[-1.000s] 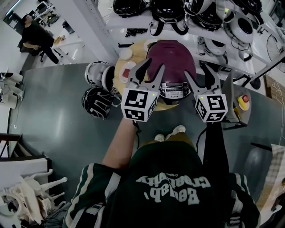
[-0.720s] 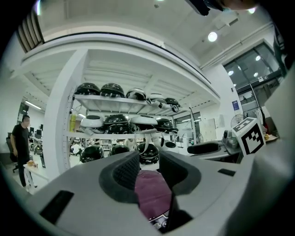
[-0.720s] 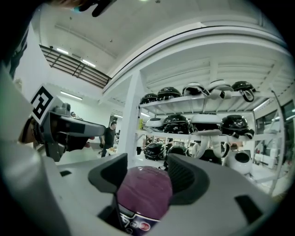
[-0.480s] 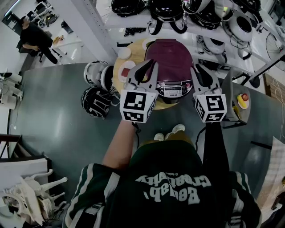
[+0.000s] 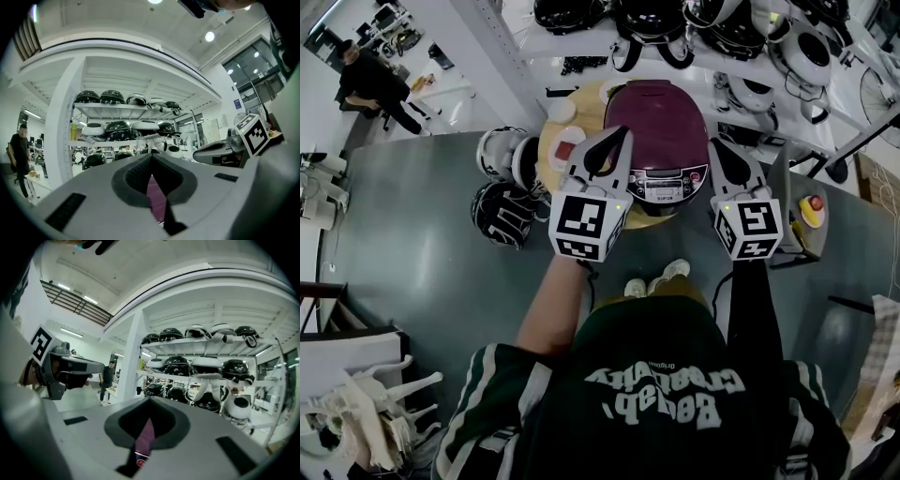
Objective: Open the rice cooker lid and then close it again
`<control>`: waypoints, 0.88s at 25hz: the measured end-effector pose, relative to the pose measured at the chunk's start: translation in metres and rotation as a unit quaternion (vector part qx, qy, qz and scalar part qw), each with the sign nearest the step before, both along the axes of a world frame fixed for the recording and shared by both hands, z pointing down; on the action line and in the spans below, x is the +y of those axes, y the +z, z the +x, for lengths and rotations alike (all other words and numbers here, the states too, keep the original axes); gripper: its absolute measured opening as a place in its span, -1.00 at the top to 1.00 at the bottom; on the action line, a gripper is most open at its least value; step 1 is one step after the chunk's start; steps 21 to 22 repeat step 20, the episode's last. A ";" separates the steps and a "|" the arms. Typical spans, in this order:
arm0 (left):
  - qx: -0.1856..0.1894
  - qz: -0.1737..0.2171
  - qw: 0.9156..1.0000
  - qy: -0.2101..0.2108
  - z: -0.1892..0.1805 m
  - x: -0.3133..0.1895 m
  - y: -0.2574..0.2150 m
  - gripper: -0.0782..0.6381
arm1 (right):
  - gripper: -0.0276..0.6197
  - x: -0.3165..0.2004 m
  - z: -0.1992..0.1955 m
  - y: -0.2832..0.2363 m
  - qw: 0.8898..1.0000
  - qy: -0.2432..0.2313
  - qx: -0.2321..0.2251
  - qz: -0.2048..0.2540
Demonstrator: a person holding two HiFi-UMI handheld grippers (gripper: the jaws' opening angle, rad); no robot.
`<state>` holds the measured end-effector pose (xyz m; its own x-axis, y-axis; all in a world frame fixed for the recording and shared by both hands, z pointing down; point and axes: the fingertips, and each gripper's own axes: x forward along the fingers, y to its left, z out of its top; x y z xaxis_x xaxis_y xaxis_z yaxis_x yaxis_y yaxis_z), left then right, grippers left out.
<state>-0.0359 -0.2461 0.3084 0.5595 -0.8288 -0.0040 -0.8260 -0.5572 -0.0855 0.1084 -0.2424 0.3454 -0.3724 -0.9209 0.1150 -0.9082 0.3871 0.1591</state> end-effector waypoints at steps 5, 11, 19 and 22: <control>-0.001 -0.009 1.000 -0.002 -0.001 0.000 0.003 0.78 | 0.91 0.002 0.000 -0.001 1.000 0.003 0.004 -0.002; -0.004 -0.016 1.000 0.001 0.000 0.002 0.010 0.78 | 0.91 0.005 0.000 0.000 1.000 0.005 0.009 0.002; -0.003 -0.018 1.000 0.008 0.005 0.003 0.013 0.78 | 0.91 0.008 0.000 -0.001 1.000 -0.002 0.012 0.002; -0.003 -0.018 1.000 0.007 0.006 0.003 0.013 0.78 | 0.91 0.008 0.000 -0.001 1.000 -0.003 0.013 0.002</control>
